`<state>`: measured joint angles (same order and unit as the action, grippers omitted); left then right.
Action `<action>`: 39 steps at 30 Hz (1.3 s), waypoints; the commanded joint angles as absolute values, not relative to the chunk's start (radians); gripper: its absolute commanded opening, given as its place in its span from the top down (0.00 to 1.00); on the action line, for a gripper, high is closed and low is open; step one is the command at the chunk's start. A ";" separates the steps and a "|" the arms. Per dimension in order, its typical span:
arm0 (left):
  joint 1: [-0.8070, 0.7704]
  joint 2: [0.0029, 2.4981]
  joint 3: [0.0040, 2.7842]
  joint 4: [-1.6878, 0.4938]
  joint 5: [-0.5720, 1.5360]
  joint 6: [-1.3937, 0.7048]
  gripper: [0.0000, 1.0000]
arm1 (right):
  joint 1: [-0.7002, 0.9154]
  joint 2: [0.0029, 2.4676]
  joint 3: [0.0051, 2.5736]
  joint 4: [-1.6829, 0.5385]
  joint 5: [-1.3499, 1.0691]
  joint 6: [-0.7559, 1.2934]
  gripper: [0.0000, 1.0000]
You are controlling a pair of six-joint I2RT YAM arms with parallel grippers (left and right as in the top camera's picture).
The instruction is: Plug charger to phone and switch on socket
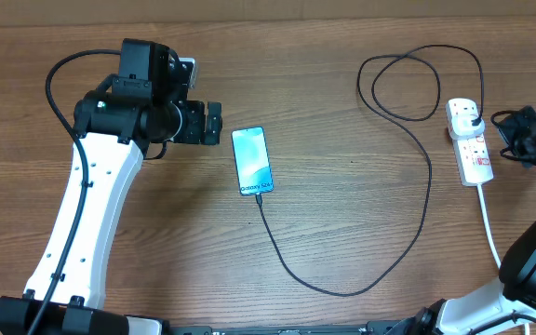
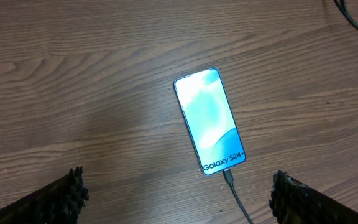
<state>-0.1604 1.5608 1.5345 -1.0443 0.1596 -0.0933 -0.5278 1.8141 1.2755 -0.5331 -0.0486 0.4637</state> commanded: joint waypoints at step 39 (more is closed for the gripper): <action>-0.163 1.571 1.549 -1.043 0.153 -0.067 0.00 | -0.509 2.000 1.303 -0.456 -0.212 0.410 0.96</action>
<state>-0.1604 1.5620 1.5345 -1.0439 0.1596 -0.0933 -0.5148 1.9671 1.2781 -0.4606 -0.1802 0.4255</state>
